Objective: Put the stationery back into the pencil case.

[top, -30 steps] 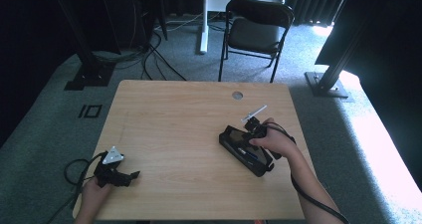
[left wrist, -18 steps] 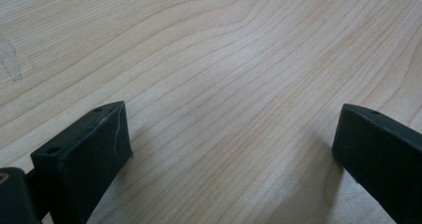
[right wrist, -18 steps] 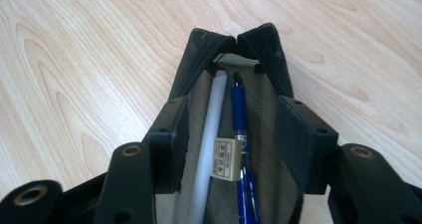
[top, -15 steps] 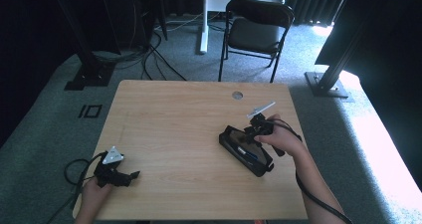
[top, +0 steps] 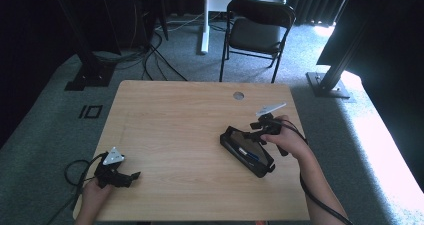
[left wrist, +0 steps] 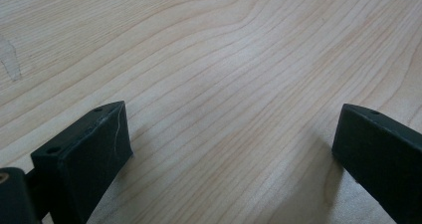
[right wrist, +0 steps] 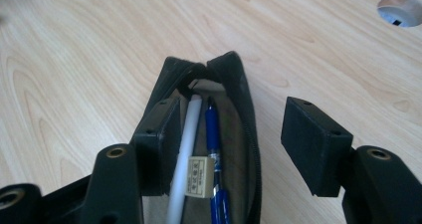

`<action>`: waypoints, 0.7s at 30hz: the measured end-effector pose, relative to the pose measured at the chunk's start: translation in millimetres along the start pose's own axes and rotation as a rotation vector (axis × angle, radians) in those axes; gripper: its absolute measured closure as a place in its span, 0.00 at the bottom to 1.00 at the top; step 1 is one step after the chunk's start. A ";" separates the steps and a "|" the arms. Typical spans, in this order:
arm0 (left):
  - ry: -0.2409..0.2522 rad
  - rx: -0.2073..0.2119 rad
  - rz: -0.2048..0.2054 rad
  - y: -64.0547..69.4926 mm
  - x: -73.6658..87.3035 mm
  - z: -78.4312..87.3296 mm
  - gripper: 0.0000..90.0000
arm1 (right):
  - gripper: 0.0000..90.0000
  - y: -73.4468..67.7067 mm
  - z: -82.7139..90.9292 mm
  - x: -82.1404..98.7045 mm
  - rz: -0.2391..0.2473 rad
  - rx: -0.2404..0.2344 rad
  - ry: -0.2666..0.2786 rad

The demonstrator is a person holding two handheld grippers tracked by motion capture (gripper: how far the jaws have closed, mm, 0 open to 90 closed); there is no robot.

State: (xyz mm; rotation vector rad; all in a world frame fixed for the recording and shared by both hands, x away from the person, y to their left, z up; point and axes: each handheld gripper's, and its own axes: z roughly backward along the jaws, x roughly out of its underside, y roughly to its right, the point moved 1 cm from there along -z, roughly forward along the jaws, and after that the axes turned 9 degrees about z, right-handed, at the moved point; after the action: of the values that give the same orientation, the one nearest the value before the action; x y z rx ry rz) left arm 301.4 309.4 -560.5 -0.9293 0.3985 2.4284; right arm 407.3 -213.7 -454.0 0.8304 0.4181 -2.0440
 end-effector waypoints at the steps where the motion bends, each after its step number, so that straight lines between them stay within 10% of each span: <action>1: 0.000 0.000 0.000 0.0 0.0 0.0 0.02 | 0.44 0.8 0.8 0.8 -0.002 0.005 0.003; 21: 0.000 0.000 0.000 0.0 0.0 0.0 0.02 | 0.43 22.0 13.9 34.4 -0.114 0.133 0.065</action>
State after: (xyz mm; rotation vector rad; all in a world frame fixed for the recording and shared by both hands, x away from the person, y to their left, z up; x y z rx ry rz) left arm 301.4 309.4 -560.6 -0.9296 0.3987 2.4284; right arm 406.0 -254.6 -467.5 0.9749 0.3766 -2.1733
